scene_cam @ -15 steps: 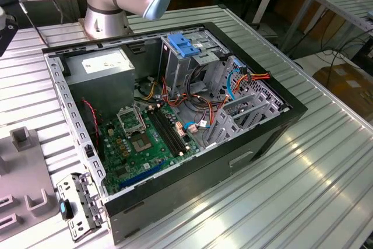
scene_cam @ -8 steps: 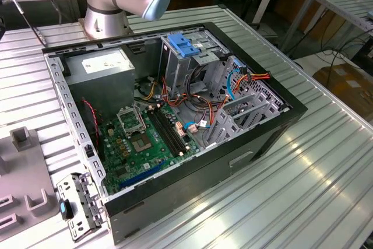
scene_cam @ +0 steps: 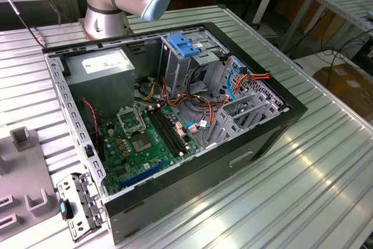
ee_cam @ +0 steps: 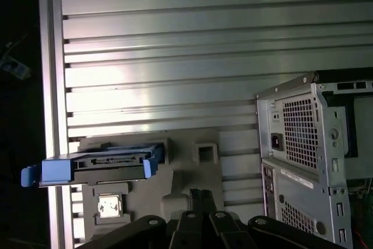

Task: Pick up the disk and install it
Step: 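Reach for the disk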

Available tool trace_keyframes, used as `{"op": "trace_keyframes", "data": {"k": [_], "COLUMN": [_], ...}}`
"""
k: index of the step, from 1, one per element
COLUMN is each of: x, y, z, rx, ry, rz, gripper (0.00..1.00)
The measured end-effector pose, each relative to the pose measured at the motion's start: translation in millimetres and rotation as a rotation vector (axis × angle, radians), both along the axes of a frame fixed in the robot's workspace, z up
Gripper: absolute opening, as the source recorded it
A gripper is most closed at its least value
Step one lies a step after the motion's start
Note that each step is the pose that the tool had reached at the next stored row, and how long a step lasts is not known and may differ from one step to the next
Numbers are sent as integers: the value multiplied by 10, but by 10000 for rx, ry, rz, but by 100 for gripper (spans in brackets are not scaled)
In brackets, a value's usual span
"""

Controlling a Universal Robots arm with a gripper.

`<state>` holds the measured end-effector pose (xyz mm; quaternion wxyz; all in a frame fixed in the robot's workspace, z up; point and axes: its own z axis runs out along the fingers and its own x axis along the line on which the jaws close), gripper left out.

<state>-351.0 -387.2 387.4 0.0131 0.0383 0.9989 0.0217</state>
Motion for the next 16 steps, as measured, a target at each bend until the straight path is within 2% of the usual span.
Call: {"op": "trace_keyframes", "data": {"k": [2,5,12,13,14,15,16], "x": [-47,-128,-137,-138,-138,-144,-179], "y": [36,64,64,65,66,66,65], "z": [-6,-11,-11,-11,-11,-13,-13], "rx": [0,1,0,0,0,0,1], "ry": [1,0,1,28,146,341,459], "rz": [-1,-1,-2,-4,-3,-3,-2], "gripper": [11,11,11,11,11,11,11]}}
